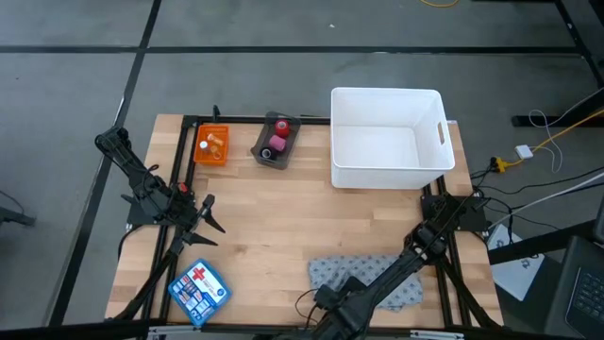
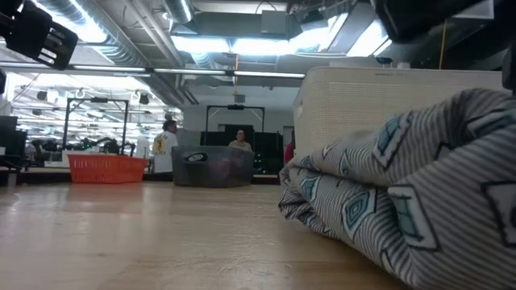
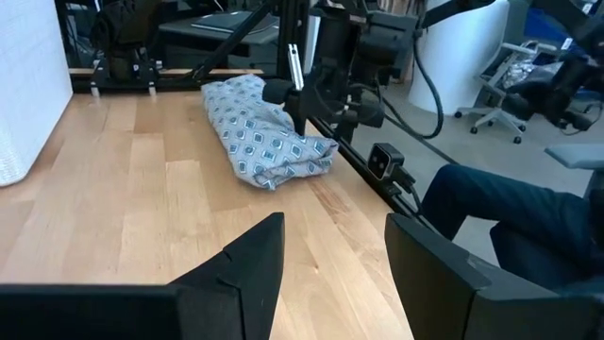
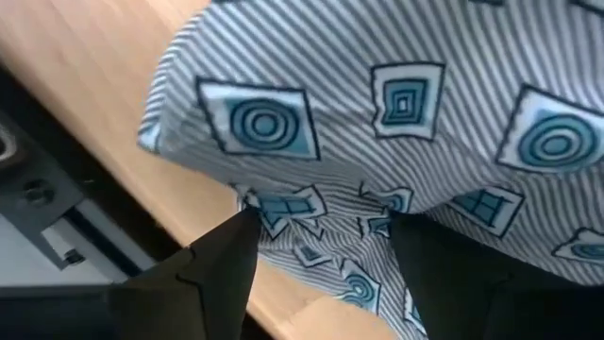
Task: Pick & place medical supplies in basket/bin
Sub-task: Put the blue patient gown into the white bin
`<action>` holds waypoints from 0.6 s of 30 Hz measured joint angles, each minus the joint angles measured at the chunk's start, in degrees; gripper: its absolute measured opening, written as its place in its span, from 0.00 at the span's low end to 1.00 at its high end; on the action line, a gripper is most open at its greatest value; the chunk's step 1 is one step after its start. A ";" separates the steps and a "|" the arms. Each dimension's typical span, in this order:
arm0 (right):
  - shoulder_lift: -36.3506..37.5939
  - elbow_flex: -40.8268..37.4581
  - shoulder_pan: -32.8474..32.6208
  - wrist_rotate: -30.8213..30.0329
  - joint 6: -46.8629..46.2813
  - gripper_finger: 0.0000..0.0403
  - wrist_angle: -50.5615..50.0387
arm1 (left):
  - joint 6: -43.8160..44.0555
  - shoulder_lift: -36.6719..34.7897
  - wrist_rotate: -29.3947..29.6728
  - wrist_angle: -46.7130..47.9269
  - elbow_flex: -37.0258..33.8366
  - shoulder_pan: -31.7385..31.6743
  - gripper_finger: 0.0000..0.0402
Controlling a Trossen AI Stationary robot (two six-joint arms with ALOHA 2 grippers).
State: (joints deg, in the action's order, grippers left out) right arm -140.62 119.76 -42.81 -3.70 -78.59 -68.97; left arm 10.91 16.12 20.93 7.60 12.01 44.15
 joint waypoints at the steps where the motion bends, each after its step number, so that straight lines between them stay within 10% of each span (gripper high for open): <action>1: 0.29 -0.92 -0.02 0.02 0.00 0.60 0.85 | 0.09 -0.01 -0.01 0.02 0.00 0.00 0.45; 18: 0.77 -5.48 0.11 -3.92 0.73 0.60 -2.79 | 0.43 -0.01 -0.02 0.39 0.00 0.01 0.45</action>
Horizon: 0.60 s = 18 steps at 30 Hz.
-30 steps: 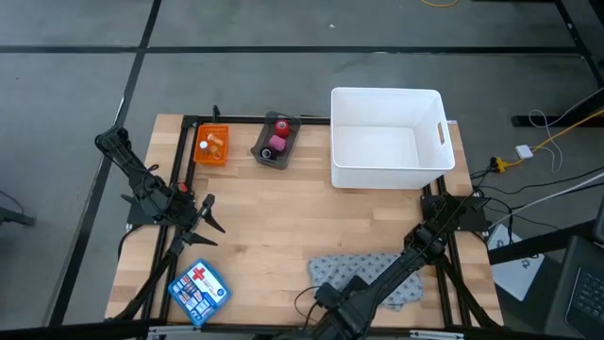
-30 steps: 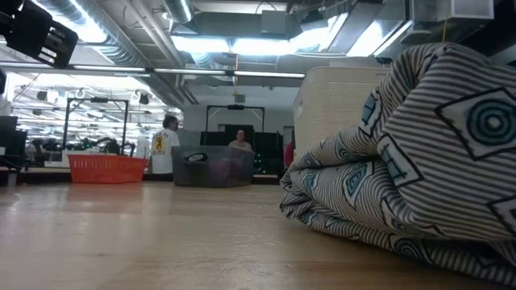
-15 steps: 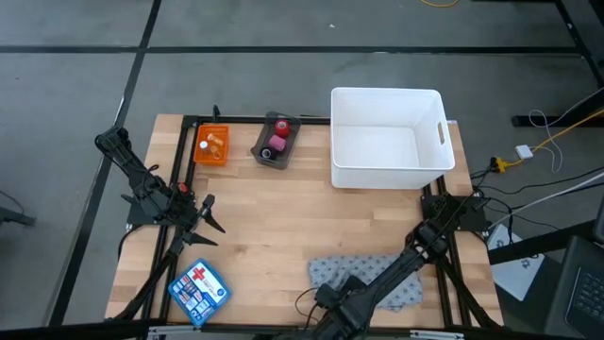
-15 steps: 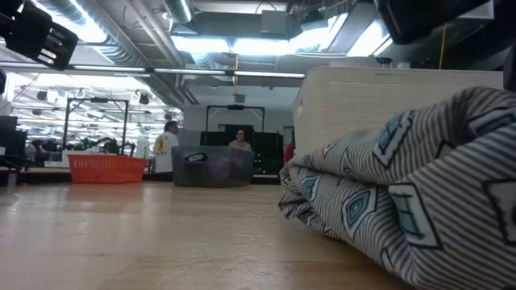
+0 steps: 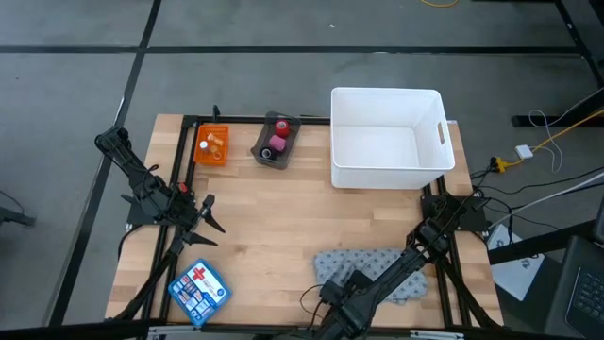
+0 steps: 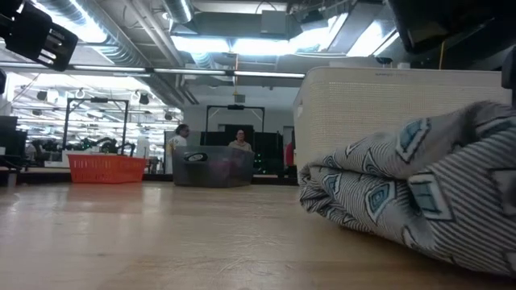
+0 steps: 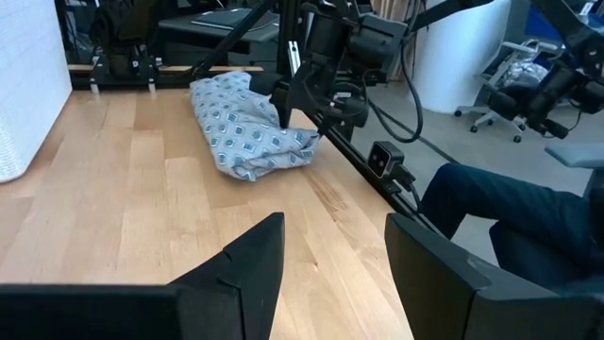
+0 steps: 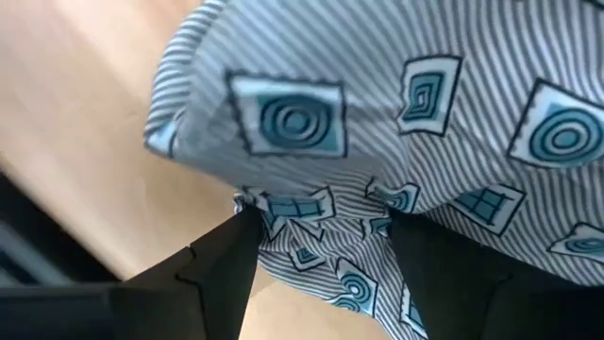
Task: Pick & place medical supplies in basket/bin
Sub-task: Put the blue patient gown into the white bin
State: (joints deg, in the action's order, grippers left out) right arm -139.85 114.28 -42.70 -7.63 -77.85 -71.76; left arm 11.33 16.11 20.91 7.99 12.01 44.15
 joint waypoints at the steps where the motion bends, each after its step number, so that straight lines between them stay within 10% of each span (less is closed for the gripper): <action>1: 0.00 -0.04 -0.02 -1.27 -0.43 0.60 -0.36 | 0.01 -0.01 0.00 0.00 0.00 0.01 0.45; 18: -0.33 -0.29 0.28 -5.97 -6.70 0.60 -3.42 | 0.02 -0.01 0.00 0.00 0.00 0.01 0.45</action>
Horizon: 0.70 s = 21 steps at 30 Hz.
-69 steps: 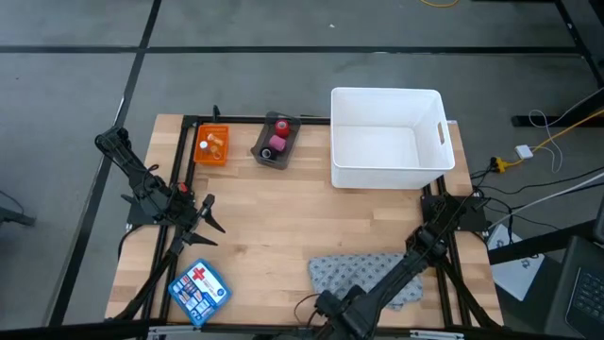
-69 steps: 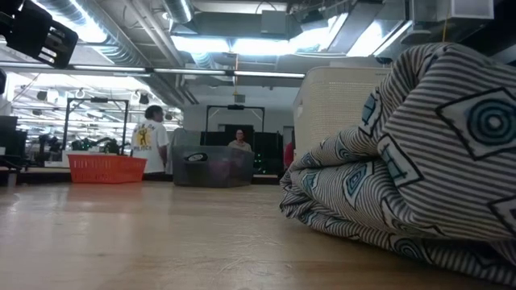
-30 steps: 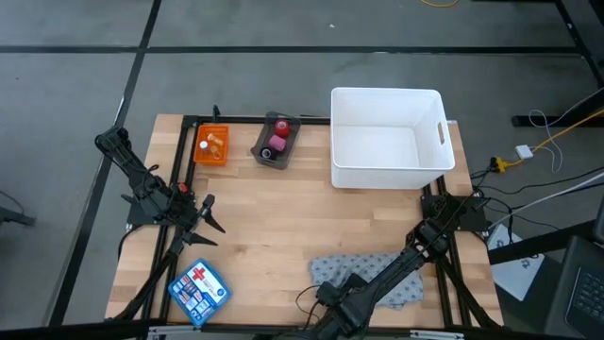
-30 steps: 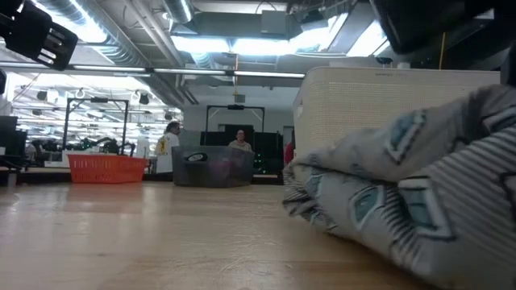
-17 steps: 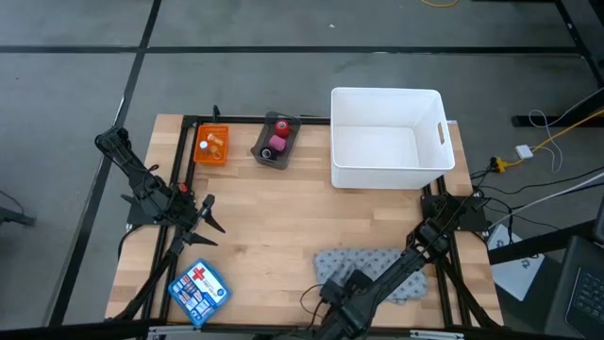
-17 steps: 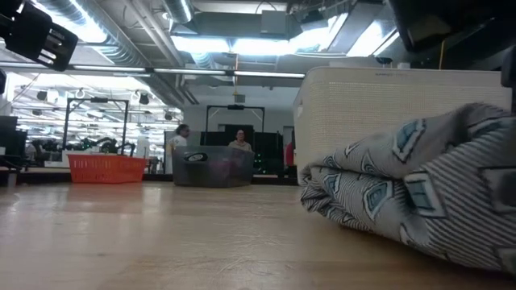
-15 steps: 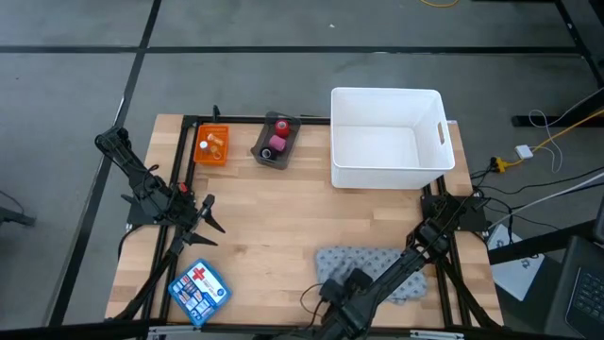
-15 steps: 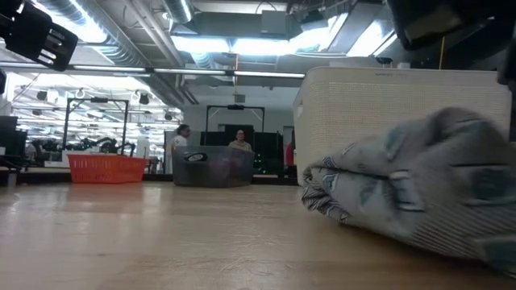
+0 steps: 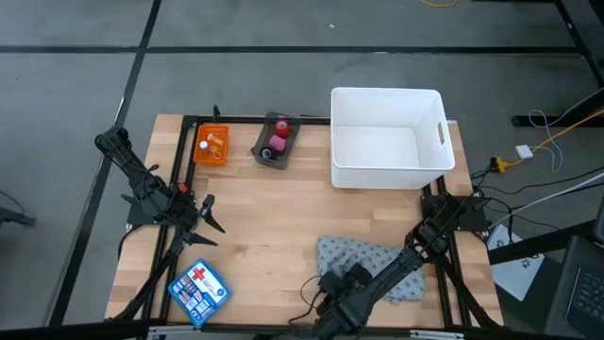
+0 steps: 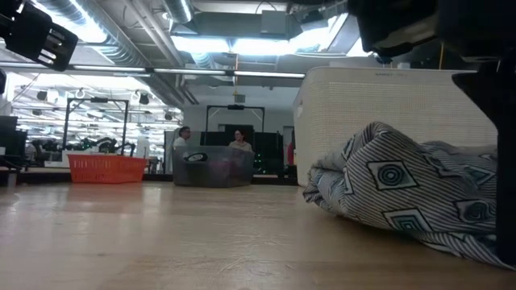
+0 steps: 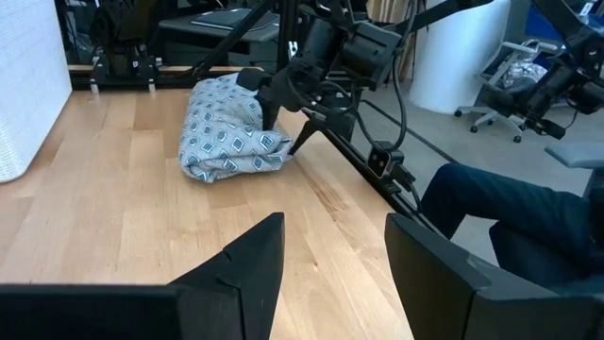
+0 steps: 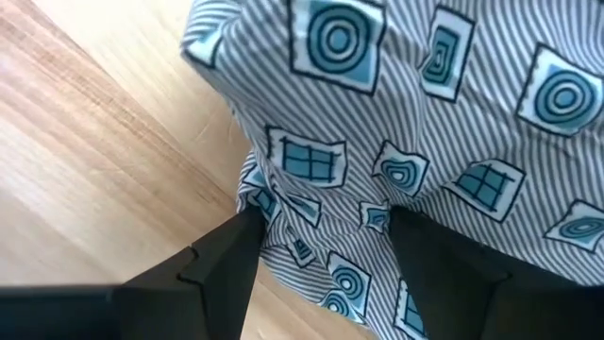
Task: Pick & place medical supplies in basket/bin
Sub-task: Put the blue patient gown into the white bin
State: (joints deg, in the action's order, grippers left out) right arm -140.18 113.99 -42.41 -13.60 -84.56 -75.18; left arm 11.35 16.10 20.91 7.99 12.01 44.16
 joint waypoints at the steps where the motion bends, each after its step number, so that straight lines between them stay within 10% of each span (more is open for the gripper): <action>1: 0.00 0.00 0.00 0.50 -0.08 0.59 0.10 | 0.00 0.00 0.00 0.00 0.00 0.00 0.45; 11: 0.00 -0.09 0.74 3.99 1.37 0.06 -0.27 | 0.00 0.01 0.00 0.00 0.00 0.00 0.45; 21: -0.06 -0.17 2.86 -0.14 1.66 0.01 -2.51 | 0.00 0.01 0.02 0.02 0.00 -0.01 0.45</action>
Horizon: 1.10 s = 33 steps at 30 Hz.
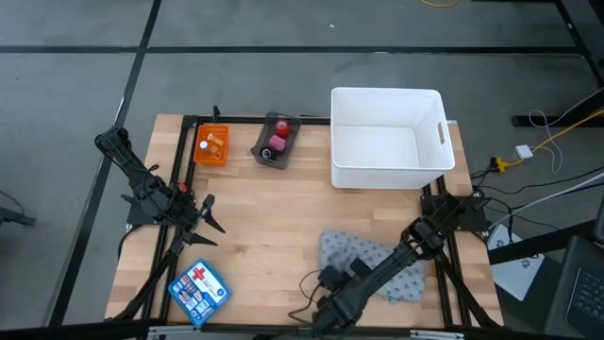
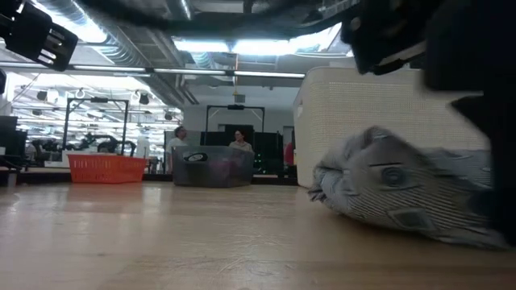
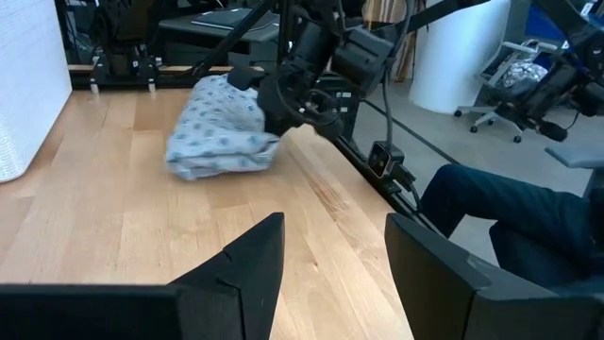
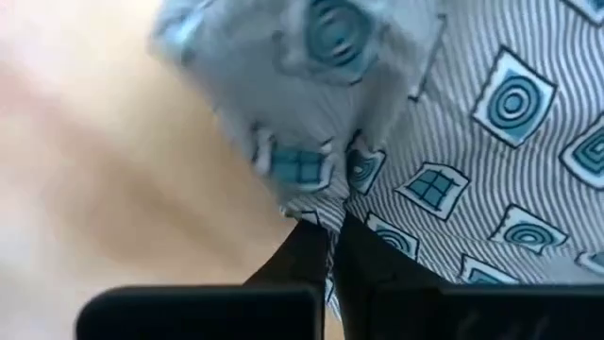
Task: Pick & place medical supplies in basket/bin
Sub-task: Put the blue patient gown into the white bin
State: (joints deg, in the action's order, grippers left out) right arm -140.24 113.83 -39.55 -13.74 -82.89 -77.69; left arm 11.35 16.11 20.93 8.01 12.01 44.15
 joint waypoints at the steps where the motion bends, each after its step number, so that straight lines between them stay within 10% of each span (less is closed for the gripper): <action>1: 0.10 -0.16 0.38 -1.58 -0.06 0.01 -0.27 | 0.00 0.01 0.00 0.00 0.00 0.01 0.45; 33: 23.23 -0.14 8.02 -50.07 10.81 0.00 2.38 | -0.02 0.00 0.00 0.00 0.00 0.00 0.45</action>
State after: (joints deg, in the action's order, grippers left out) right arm -117.01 113.69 -31.53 -63.81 -72.09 -75.31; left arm 11.33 16.11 20.93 8.01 12.01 44.16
